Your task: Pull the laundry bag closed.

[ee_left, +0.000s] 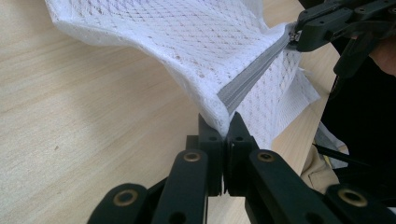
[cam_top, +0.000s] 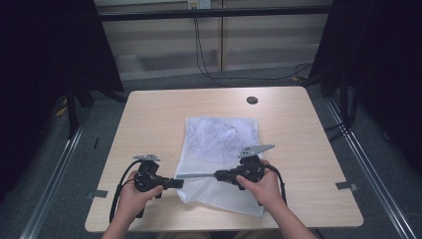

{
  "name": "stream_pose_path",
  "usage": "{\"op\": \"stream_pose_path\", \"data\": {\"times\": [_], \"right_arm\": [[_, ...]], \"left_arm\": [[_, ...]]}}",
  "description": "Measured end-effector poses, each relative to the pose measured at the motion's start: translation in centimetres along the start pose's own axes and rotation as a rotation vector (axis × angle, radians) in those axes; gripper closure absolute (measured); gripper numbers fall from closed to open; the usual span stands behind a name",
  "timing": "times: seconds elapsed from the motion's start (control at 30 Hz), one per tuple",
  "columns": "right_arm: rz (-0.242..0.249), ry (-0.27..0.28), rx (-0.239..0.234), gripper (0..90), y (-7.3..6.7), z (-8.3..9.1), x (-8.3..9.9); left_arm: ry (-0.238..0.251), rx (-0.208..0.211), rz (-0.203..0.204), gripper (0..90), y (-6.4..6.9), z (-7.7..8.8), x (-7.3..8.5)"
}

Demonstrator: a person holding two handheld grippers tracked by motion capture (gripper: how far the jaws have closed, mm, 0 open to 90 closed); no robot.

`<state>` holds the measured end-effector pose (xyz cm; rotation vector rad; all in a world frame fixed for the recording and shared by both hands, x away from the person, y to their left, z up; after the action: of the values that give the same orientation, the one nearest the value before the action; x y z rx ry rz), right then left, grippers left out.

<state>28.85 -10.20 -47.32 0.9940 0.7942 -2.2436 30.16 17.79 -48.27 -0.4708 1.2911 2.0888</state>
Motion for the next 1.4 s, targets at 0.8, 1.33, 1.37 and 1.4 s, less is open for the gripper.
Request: {"op": "stream_pose_path", "data": {"times": [0.8,1.33,1.37,1.4], "right_arm": [[-0.008,0.007,0.009,87.3,0.3,0.4,0.2],[-0.008,0.007,0.01,87.3,0.8,1.0,0.5],[-0.01,0.01,0.01,87.3,0.8,1.0,0.5],[-0.01,0.009,0.011,87.3,0.8,1.0,0.5]], "left_arm": [[0.005,-0.013,0.003,88.3,-0.1,0.2,0.0],[0.003,-0.012,-0.004,88.3,0.0,0.2,0.0],[0.003,-0.012,-0.006,88.4,0.0,0.2,0.0],[0.003,-0.013,-0.007,88.3,0.0,0.1,0.0]]}}
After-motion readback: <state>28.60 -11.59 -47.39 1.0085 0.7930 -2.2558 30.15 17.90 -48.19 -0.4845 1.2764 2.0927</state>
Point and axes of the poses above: each handheld gripper's, and its own axes: z roughly backward along the jaws, x roughly out of its underside, y roughly to its right, the point moved 3 cm from there along -z, roughly forward along the jaws, and after that the axes turned 13 degrees about x, right-handed, at the moved point
